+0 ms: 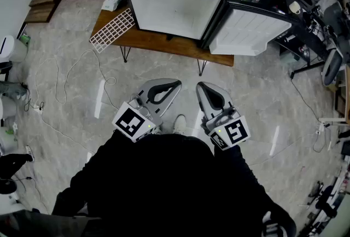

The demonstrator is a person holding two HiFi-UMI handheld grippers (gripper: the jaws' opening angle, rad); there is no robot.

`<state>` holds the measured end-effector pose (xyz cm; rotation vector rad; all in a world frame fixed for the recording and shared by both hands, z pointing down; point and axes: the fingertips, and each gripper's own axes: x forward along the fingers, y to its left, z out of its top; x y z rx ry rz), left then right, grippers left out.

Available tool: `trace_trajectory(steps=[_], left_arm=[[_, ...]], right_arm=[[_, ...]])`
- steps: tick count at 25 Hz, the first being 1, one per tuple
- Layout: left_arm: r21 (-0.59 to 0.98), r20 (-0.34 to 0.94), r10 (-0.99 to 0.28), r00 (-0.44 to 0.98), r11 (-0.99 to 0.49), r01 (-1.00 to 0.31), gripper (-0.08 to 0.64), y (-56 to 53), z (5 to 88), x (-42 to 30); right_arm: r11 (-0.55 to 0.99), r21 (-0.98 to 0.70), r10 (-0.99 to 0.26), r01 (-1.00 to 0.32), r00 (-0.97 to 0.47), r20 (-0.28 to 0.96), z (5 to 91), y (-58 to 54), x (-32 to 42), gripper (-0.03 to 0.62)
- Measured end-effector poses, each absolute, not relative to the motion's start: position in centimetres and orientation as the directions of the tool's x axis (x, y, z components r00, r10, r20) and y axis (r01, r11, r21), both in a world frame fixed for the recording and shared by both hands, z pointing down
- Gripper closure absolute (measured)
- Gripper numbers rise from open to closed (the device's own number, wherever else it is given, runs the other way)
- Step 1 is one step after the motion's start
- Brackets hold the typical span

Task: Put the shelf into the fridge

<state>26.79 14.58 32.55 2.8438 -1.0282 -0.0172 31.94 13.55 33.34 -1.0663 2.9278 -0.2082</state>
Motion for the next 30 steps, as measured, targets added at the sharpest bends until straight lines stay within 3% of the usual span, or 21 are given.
trace_trajectory(steps=[16, 30], left_arm=[[0.11, 0.042, -0.689, 0.724, -0.717, -0.689, 0.555, 13.1, 34.2, 28.1], [0.095, 0.116, -0.862, 0.494, -0.486, -0.869, 0.555, 11.9, 35.8, 22.7]], right_arm=[[0.827, -0.087, -0.556, -0.555, -0.831, 0.013, 34.1, 12.3, 32.2, 0.591], [0.952, -0.136, -0.277, -0.275, -0.961, 0.005, 36.5, 11.3, 26.2, 0.591]])
